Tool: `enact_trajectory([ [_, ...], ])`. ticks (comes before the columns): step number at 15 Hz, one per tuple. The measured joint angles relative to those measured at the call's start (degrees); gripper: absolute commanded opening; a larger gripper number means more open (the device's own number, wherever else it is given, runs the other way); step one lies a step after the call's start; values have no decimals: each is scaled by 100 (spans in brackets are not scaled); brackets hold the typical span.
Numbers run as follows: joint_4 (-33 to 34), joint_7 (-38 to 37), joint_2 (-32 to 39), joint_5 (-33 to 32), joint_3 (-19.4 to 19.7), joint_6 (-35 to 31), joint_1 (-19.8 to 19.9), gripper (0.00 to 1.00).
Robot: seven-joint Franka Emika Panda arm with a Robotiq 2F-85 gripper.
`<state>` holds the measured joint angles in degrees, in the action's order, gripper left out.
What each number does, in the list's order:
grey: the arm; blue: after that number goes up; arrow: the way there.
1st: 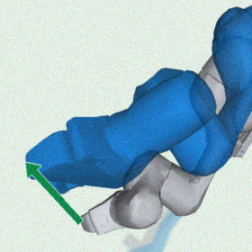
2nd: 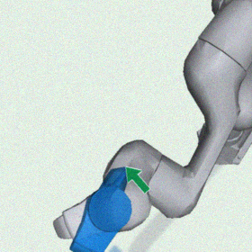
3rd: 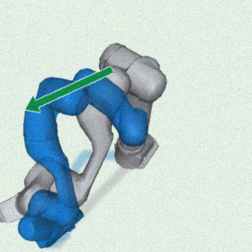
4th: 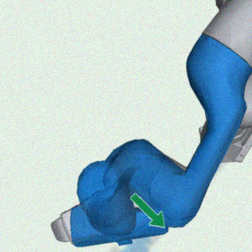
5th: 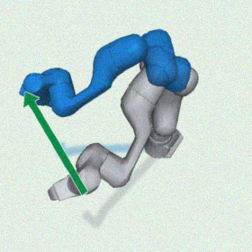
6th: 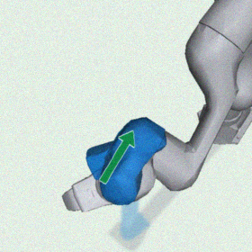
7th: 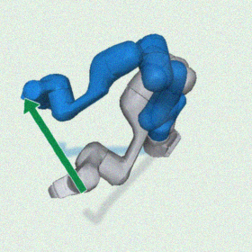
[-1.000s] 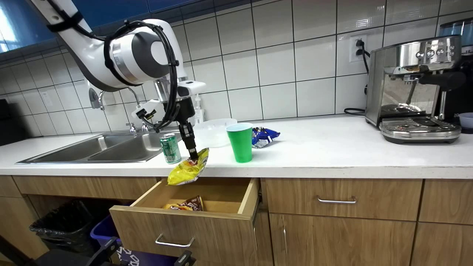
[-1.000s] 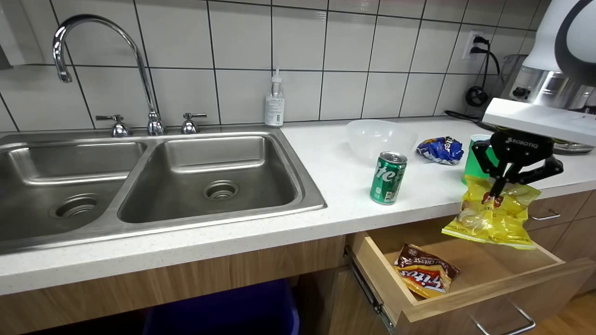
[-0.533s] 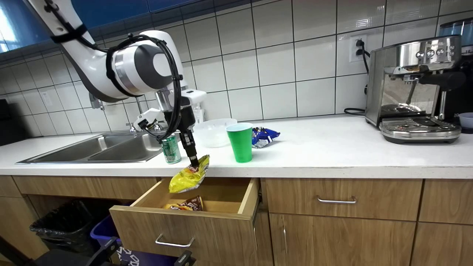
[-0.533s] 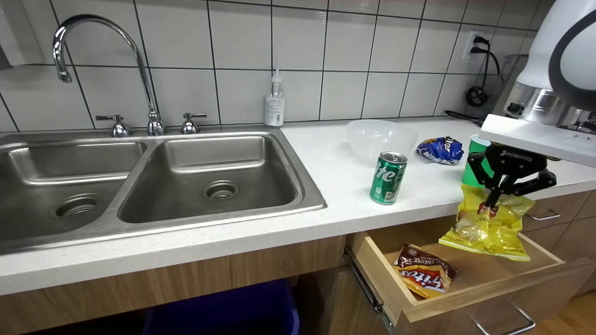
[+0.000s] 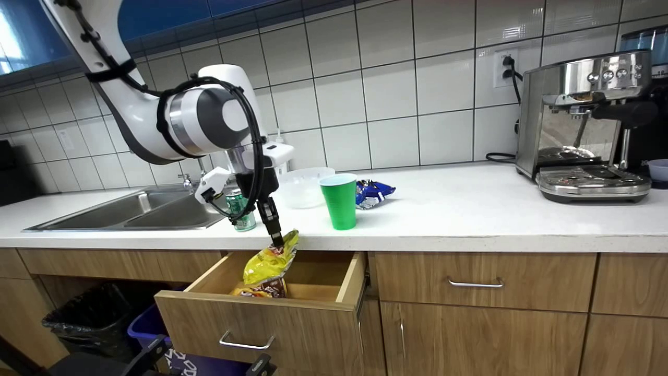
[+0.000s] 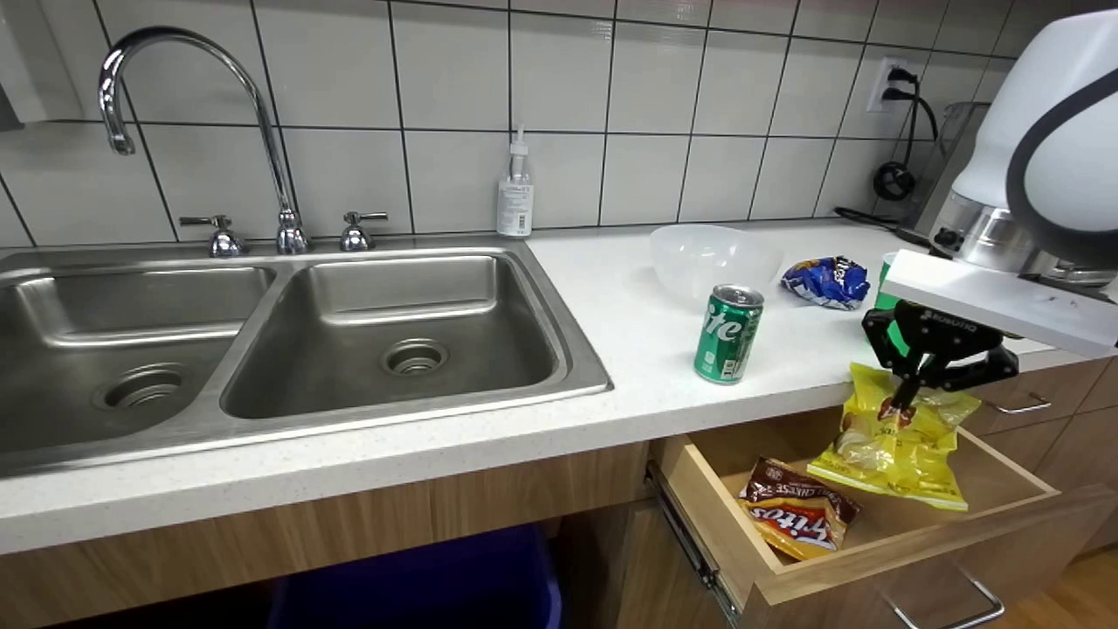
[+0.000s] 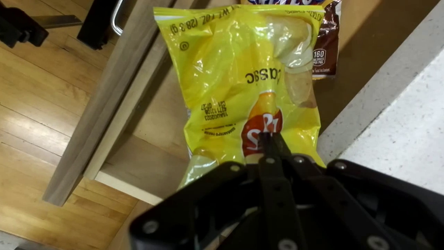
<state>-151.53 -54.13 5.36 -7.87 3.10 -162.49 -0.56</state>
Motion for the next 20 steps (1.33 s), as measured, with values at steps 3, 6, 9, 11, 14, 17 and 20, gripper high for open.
enact_trajectory([
  [3, 0, 0, 196, 0, 77, -239, -58, 0],
  [6, 5, -2, 442, 0, 276, -549, -205, 0],
  [9, 40, -3, 695, 1, 556, -774, -445, 0],
  [11, 74, -3, 838, 23, 728, -859, -617, 0],
  [14, 147, -3, 1005, 125, 912, -896, -839, 0],
  [17, 231, -3, 1120, 253, 1009, -896, -1008, 0],
  [20, 300, -3, 1207, 394, 1042, -896, -1107, 0],
])
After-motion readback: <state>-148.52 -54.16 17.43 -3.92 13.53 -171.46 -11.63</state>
